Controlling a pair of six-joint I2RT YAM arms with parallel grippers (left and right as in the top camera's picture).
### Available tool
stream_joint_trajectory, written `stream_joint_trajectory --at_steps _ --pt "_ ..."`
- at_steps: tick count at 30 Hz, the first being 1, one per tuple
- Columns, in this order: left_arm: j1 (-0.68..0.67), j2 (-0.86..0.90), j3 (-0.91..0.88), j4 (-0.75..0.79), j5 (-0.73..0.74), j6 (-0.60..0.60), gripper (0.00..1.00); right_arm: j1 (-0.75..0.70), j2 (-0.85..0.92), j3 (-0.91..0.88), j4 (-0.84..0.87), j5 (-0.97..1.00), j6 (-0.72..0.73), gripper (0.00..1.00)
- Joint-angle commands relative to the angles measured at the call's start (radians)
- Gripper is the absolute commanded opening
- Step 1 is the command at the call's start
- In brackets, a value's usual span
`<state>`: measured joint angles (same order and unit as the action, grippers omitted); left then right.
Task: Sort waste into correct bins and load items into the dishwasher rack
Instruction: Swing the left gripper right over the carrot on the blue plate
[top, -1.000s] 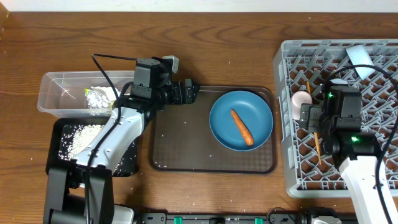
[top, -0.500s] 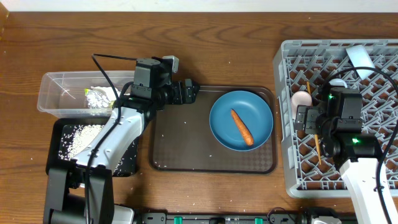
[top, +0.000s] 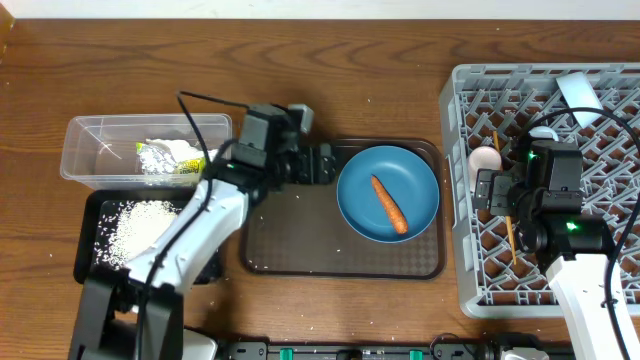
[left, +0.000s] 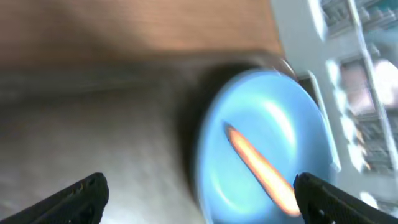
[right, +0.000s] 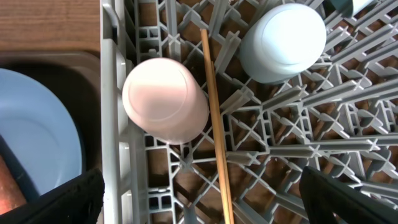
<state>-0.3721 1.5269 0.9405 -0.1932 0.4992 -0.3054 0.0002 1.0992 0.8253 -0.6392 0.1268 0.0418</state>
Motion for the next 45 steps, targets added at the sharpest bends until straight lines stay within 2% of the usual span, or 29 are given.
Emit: stream_joint_trajectory --at_steps 1,4,6,9,13,18,21,28,35,38,45 --pt "-0.051 -0.085 -0.001 -0.012 0.174 -0.053 0.98 -0.006 -0.008 0.018 -0.002 -0.004 0.013 0.99" --pt "-0.097 -0.155 -0.001 -0.012 0.273 -0.060 0.98 -0.006 -0.008 0.018 -0.002 -0.004 0.013 0.99" --pt "-0.136 -0.212 -0.001 -0.014 0.231 -0.136 0.98 -0.006 -0.008 0.018 -0.002 -0.004 0.013 0.99" --pt "-0.215 -0.298 -0.001 -0.048 -0.011 -0.277 0.98 -0.006 -0.008 0.018 -0.002 -0.004 0.013 0.99" --pt "-0.385 -0.369 -0.001 -0.113 -0.447 -0.431 0.98 -0.006 -0.008 0.018 -0.002 -0.004 0.013 0.99" --pt "-0.628 -0.326 -0.001 -0.116 -0.832 -0.510 0.98 -0.006 -0.008 0.018 -0.002 -0.004 0.013 0.99" --pt "-0.707 -0.262 0.000 -0.112 -0.960 -0.528 0.98 -0.006 -0.008 0.018 -0.002 -0.004 0.013 0.99" --pt "-0.673 -0.100 0.058 -0.130 -0.785 -0.528 0.98 -0.006 -0.008 0.018 -0.002 -0.004 0.013 0.99" --pt "-0.579 0.018 0.193 -0.275 -0.638 -0.508 0.98 -0.006 -0.008 0.018 -0.002 -0.004 0.013 0.99" --pt "-0.541 0.067 0.226 -0.272 -0.535 -0.492 0.98 -0.006 -0.008 0.018 -0.002 -0.004 0.013 0.99" --pt "-0.491 0.134 0.238 -0.187 -0.451 -0.492 0.98 -0.006 -0.008 0.018 -0.002 -0.004 0.013 0.99"
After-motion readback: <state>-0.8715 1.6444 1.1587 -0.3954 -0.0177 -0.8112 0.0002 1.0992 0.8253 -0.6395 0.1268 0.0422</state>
